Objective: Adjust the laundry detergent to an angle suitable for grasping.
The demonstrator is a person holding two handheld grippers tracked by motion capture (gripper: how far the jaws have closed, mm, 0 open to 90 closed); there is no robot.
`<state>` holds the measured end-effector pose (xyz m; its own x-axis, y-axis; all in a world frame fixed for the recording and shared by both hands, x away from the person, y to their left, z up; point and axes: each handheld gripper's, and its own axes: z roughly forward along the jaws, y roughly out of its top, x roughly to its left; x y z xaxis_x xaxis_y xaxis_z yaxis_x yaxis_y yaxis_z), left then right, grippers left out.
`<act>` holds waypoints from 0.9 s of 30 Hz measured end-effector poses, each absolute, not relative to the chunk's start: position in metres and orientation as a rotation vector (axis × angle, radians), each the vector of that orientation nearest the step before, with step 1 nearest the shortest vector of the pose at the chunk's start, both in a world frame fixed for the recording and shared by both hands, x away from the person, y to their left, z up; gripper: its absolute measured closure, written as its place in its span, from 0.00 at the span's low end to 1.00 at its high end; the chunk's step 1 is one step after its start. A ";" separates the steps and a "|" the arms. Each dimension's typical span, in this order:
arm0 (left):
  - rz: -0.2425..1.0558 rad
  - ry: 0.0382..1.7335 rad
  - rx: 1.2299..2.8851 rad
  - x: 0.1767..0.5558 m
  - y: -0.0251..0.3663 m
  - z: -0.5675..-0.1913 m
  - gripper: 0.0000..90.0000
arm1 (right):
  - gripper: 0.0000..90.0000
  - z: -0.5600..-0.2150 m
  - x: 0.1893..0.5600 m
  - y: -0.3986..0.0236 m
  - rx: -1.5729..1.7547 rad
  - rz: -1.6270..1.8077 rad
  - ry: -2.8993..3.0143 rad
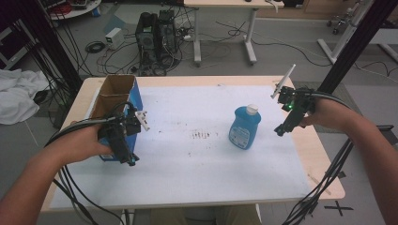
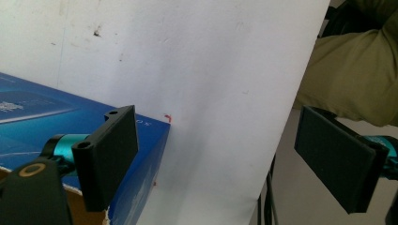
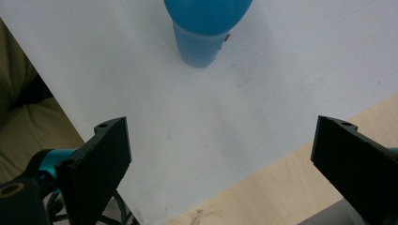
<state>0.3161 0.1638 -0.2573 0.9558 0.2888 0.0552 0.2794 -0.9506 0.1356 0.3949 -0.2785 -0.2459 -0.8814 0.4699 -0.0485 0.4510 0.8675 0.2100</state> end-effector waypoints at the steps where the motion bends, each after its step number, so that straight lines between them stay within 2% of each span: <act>1: 0.115 0.434 2.984 0.316 0.164 -0.257 0.16 | 0.05 -0.246 0.395 -0.279 0.726 0.298 2.939; 27: 0.120 0.438 2.977 0.314 0.164 -0.258 0.16 | 0.05 -0.254 0.391 -0.280 0.738 0.370 2.919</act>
